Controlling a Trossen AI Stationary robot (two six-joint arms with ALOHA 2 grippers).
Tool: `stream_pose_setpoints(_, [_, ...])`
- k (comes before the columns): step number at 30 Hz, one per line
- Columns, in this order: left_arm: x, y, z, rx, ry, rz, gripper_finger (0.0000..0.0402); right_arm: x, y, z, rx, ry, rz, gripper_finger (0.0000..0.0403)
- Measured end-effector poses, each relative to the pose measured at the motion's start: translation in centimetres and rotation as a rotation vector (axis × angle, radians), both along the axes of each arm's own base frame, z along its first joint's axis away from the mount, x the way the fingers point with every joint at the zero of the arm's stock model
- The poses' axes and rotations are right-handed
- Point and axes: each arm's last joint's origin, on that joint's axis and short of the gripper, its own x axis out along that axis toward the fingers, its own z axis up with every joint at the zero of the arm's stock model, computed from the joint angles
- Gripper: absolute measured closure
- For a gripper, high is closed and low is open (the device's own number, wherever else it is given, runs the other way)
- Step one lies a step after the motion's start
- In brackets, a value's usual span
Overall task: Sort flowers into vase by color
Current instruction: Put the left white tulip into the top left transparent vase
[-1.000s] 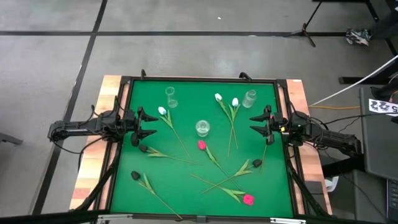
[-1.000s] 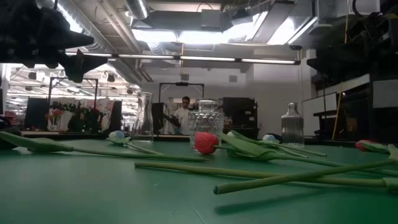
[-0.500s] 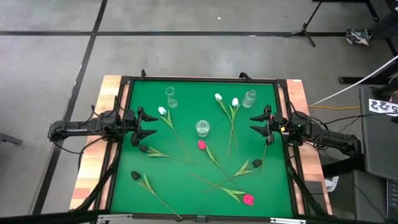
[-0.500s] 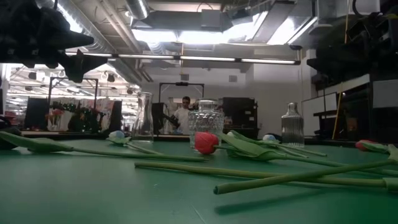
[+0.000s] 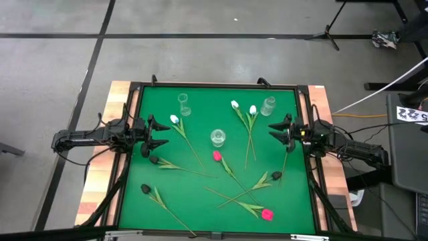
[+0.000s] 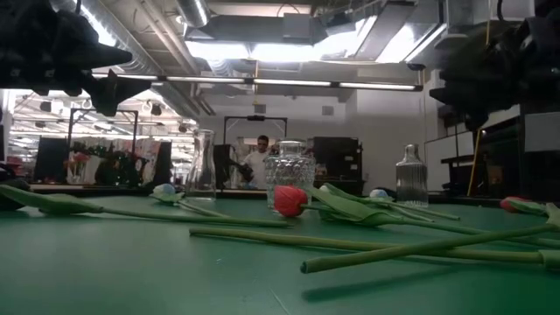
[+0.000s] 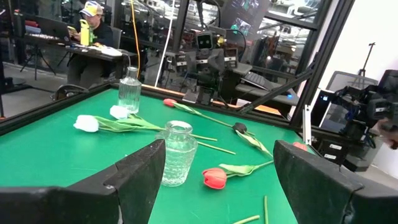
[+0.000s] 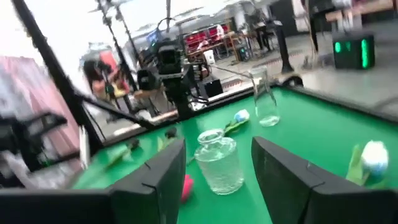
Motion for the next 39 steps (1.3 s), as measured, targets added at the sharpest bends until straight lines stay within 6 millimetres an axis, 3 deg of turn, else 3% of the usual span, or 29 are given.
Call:
stream_pose_setpoints(4, [0.0,0.3,0.0,0.0,-0.006,0.084,0.0107,-0.1,0.0,0.9,0.103,-0.078,0.005,0.0219])
stream_pose_setpoints(9, [-0.1,0.5,0.1,-0.004,-0.01,0.12,0.0107,-0.4,-0.5,1.7,0.225,-0.192,-0.157,0.0219])
stream_pose_setpoints(14, [-0.1,0.5,0.9,-0.222,-0.122,0.11,0.0107,-0.7,-0.9,2.4,0.369,-0.331,-0.274,0.0219])
stream_pose_setpoints(17, [-0.2,0.6,1.6,-0.374,-0.22,0.118,0.0107,-0.9,-1.0,2.8,0.378,-0.385,-0.314,0.0219])
stream_pose_setpoints(23, [-0.5,1.0,2.2,-0.462,-0.333,0.239,0.0107,-1.1,-1.2,2.9,0.385,-0.41,-0.42,0.0219])
stream_pose_setpoints(30, [-0.5,1.3,1.9,-0.472,-0.326,0.345,0.0107,-1.1,-1.4,2.6,0.348,-0.37,-0.491,0.0219])
stream_pose_setpoints(39, [-0.5,1.5,0.8,-0.537,-0.261,0.461,0.0107,-1.0,-1.2,2.5,0.341,-0.352,-0.436,0.0219])
